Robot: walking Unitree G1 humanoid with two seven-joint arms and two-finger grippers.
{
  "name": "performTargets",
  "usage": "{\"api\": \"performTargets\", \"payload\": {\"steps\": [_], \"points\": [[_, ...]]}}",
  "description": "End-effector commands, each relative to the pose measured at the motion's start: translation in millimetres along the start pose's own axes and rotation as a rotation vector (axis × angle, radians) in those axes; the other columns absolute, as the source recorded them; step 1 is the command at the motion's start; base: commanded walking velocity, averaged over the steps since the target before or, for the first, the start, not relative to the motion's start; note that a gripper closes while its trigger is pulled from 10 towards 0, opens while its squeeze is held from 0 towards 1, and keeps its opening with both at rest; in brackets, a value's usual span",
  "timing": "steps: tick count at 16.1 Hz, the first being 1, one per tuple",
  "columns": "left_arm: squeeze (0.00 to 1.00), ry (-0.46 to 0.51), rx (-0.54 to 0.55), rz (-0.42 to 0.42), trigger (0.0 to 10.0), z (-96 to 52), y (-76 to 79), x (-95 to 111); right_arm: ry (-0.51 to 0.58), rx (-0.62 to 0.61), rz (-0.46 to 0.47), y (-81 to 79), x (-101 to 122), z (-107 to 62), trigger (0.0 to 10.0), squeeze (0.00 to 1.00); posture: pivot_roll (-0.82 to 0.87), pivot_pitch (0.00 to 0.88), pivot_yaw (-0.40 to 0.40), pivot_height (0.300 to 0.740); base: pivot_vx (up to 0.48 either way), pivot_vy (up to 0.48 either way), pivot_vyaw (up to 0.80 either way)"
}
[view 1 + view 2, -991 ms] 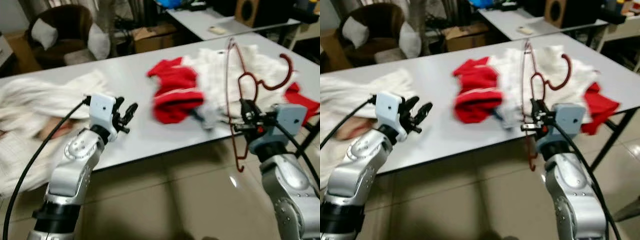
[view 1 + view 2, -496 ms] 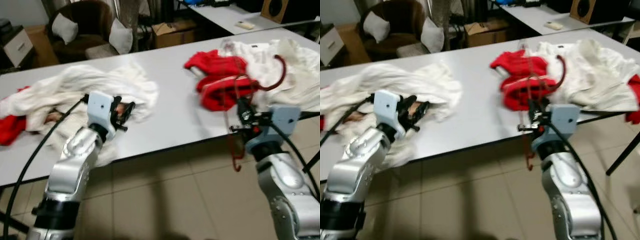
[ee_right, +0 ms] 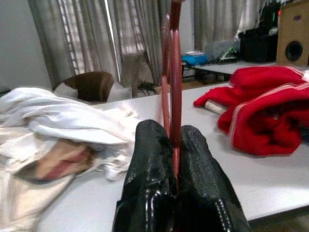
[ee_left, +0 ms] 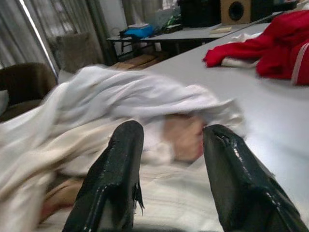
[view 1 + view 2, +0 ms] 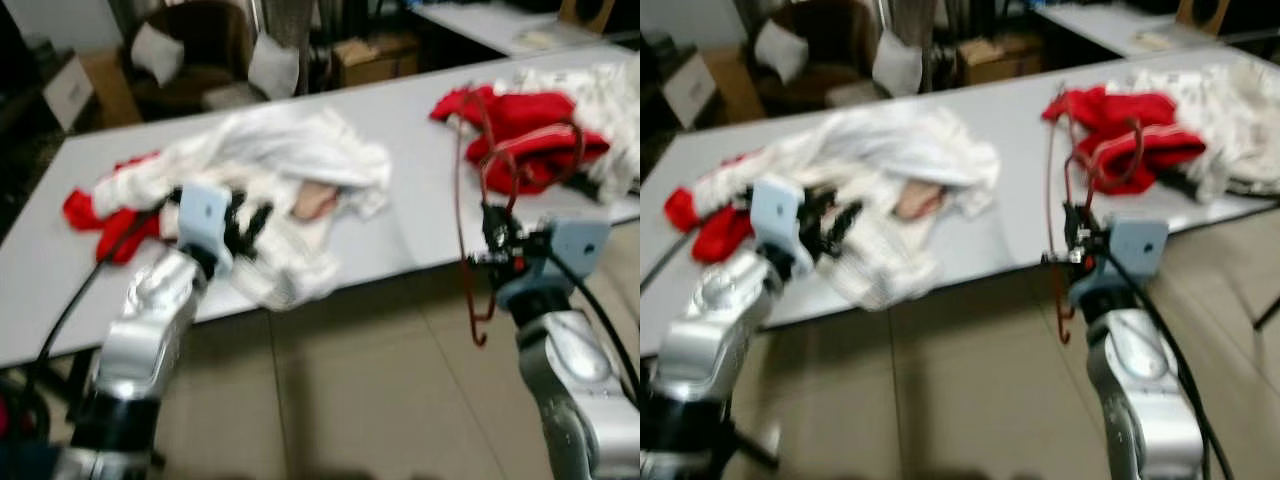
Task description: Hang hanger
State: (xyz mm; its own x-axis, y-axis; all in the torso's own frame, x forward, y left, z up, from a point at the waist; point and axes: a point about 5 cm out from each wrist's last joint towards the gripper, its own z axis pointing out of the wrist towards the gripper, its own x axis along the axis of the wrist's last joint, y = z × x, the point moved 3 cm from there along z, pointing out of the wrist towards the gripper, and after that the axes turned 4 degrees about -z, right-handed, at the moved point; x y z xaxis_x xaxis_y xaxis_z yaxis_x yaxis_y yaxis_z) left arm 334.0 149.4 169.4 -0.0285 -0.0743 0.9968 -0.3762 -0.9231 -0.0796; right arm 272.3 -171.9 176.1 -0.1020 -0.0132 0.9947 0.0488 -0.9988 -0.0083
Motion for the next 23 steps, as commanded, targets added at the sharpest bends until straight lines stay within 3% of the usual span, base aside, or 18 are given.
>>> {"api": "performTargets", "payload": {"steps": [1,3,8,13,23], "points": [[0.00,-0.018,0.011,0.018,10.0,-1.9,-3.0,-4.0,0.011,0.011,-0.005,-2.5,2.6,0.1,10.0,0.00,-0.14,0.000,0.105,0.740,0.000,-0.480,0.00],[0.00,-0.018,0.011,0.008,10.0,-2.1,-0.8,-5.4,0.008,0.007,-0.007,-0.9,2.1,-1.1,10.0,0.00,-0.14,0.000,0.101,0.740,0.000,-0.480,0.00],[0.00,-0.030,0.057,-0.015,10.0,-3.9,-5.5,-12.3,-0.037,0.034,-0.001,-2.3,-6.9,-2.7,10.0,0.00,-0.14,0.000,0.093,0.740,0.000,0.000,0.00],[0.00,0.003,0.161,-0.038,10.0,-5.4,-22.2,-8.3,-0.037,0.105,-0.084,-6.4,-9.4,-4.6,10.0,0.00,-0.15,0.000,0.085,0.740,0.000,0.000,0.00],[0.00,-0.003,0.160,-0.034,10.0,-5.8,-20.1,-10.6,-0.047,0.113,-0.011,-8.2,-13.7,-5.9,10.0,0.00,-0.14,0.000,0.076,0.740,0.285,0.000,0.00]]}}
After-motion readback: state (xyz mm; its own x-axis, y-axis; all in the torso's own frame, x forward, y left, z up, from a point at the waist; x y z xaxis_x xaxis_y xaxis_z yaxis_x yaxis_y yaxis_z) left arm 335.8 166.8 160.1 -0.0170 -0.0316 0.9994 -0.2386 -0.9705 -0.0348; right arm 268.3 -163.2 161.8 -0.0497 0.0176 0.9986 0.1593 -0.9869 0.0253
